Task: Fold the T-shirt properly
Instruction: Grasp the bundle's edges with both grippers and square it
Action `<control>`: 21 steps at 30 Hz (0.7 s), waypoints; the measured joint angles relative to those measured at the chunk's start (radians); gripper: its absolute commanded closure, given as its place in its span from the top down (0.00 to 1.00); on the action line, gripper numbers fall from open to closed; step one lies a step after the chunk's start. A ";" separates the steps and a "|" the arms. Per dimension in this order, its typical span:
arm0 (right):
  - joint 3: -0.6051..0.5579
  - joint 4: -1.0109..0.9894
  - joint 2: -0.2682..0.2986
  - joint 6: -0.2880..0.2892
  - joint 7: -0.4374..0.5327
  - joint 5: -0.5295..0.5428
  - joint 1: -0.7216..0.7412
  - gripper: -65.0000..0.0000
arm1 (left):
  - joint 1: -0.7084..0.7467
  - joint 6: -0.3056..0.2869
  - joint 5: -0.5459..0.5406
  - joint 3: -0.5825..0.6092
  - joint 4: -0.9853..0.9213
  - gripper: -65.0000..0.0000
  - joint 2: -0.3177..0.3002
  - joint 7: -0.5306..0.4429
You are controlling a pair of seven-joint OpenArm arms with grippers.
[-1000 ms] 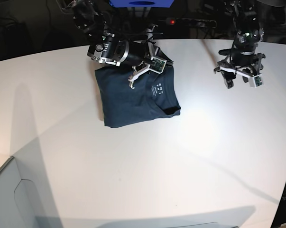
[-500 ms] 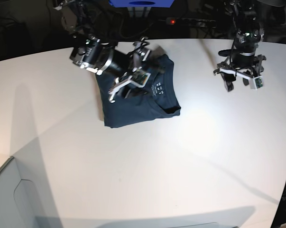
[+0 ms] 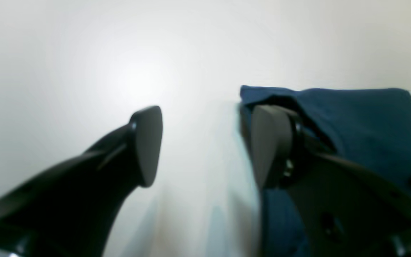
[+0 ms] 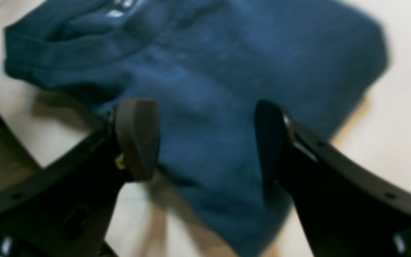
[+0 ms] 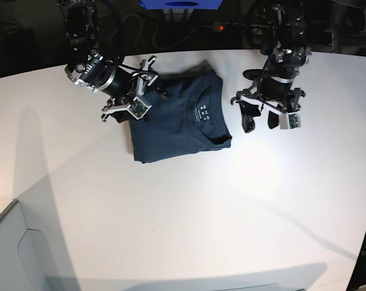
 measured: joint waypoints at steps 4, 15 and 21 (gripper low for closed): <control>0.000 -0.059 0.000 0.000 -0.003 -0.002 0.000 0.62 | -0.031 0.000 -0.001 0.033 -0.011 0.59 -0.001 0.000; 0.079 0.170 -0.005 0.000 -0.005 -0.003 -0.036 0.63 | 0.026 0.003 0.000 0.032 -0.021 0.63 0.001 -0.009; 0.119 0.173 -0.002 0.000 -0.006 -0.005 -0.051 0.63 | 0.020 0.003 0.000 0.069 -0.112 0.76 0.052 -0.006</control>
